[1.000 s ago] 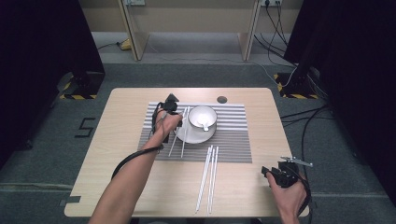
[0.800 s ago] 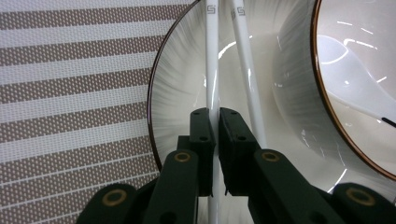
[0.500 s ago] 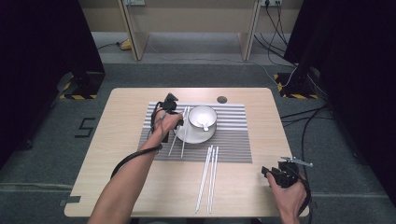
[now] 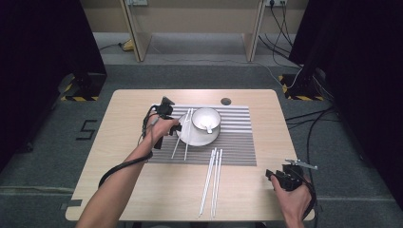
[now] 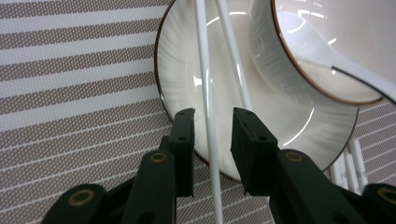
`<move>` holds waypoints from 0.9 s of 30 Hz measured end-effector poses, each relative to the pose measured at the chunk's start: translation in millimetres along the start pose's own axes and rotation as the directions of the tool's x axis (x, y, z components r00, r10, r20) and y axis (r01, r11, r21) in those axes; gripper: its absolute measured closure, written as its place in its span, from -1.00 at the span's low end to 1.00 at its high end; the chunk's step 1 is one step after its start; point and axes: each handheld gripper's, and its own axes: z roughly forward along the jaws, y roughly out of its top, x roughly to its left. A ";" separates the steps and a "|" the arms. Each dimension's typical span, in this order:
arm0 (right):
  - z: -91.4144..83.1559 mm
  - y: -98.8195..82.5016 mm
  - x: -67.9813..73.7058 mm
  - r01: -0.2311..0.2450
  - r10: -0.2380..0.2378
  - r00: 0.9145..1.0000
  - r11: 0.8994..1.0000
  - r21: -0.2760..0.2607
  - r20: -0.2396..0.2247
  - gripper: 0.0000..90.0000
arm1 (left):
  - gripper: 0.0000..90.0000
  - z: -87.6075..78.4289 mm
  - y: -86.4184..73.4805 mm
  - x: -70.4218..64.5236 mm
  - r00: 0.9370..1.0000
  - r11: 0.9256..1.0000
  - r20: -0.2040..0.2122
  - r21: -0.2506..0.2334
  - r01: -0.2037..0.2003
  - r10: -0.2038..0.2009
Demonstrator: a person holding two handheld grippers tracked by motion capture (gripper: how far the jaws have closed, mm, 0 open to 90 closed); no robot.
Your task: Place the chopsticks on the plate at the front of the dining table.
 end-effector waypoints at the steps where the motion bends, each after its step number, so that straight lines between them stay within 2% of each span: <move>1: 0.0 0.0 0.2 -0.001 0.001 1.000 1.000 0.001 0.000 0.21 | 0.54 -1.3 -2.4 1.2 1.000 1.000 0.001 0.005 -0.007 0.007; 8: 1.1 -0.5 0.9 0.005 -0.005 1.000 1.000 0.004 0.000 0.21 | 0.52 -6.4 -23.7 8.1 0.999 0.997 -0.002 0.059 -0.044 0.044; 13: 0.4 -0.5 1.9 0.009 -0.009 1.000 1.000 0.001 0.000 0.21 | 0.52 -12.4 -38.2 9.7 0.997 0.995 0.002 0.067 -0.076 0.076; 15: 0.5 -0.7 1.9 0.007 -0.007 1.000 1.000 0.000 0.000 0.21 | 0.52 -14.4 -43.8 10.8 0.996 0.995 -0.015 0.052 -0.082 0.082; 20: -0.3 -0.3 1.5 0.004 -0.004 1.000 1.000 -0.003 -0.002 0.21 | 0.53 -12.6 -58.4 16.0 0.995 0.993 -0.036 0.076 -0.086 0.089; 23: -0.1 -0.5 1.5 0.005 -0.005 1.000 1.000 -0.003 -0.002 0.21 | 0.53 -10.1 -66.2 15.6 0.994 0.991 -0.032 0.098 -0.097 0.100; 25: 0.0 -0.6 1.7 0.006 -0.006 1.000 1.000 -0.003 0.000 0.21 | 0.53 -8.7 -71.1 13.4 0.995 0.989 -0.014 0.111 -0.098 0.100; 27: 0.4 -0.6 2.1 0.007 -0.007 1.000 1.000 -0.005 -0.001 0.21 | 0.53 -8.6 -73.3 10.8 0.994 0.987 -0.018 0.116 -0.110 0.112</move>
